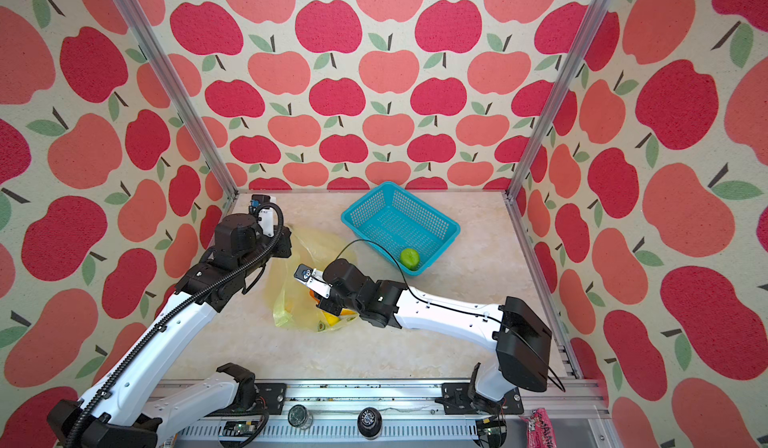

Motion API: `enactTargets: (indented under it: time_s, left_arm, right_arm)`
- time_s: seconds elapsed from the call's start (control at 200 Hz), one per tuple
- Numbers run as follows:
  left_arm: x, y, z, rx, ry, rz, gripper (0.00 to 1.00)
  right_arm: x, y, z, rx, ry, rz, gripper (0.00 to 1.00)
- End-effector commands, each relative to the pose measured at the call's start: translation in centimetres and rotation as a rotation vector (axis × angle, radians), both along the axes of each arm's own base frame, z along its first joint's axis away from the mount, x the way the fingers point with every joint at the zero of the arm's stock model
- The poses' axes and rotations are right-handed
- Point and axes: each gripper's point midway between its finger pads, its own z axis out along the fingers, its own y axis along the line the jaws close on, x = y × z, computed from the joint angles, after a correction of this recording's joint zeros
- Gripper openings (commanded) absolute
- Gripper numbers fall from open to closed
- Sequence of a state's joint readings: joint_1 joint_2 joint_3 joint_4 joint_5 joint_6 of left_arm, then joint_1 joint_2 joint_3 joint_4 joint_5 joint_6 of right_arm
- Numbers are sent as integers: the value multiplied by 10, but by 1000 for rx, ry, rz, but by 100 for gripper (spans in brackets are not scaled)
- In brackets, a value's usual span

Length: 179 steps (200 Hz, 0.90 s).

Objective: Untie the knot of the plastic bag and take out the fruit
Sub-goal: 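Reach the right gripper into the bag toward the yellow fruits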

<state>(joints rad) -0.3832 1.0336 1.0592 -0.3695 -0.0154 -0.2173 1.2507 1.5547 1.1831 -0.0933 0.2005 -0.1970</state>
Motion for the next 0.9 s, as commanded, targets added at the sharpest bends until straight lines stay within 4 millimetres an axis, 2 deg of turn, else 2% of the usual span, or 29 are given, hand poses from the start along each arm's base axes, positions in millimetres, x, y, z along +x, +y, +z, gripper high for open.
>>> enactTargets:
  time_s: [0.0,0.065,0.175,0.33,0.5,0.665,0.79,0.89]
  left_arm:
    - [-5,4,7,6,-24,6,0]
    - [-5,5,7,6,-26,7,0]
    - [-5,5,8,6,-28,7,0]
    - [-5,5,9,6,-31,8,0]
    - [-5,4,8,3,-27,6,0]
    - [-5,4,8,-1,-29,2,0]
    - [-5,3,8,0,-26,1,0]
    - [-5,3,8,-2,-27,-2,0]
  right_arm:
    - [-11,-6,24,39,-8,27,42]
    - [-22,-10,27,53,-13,60,48]
    - [-32,-16,18,-4,-30,66,46]
    - [-33,-21,-19,-92,9,55,38]
    - [-28,-10,-52,-158,107,65,32]
    - [-23,-2,-92,-260,193,56,30]
    - [-15,0,-111,-312,249,33,30]
    - [-16,2,-125,-360,285,35,31]
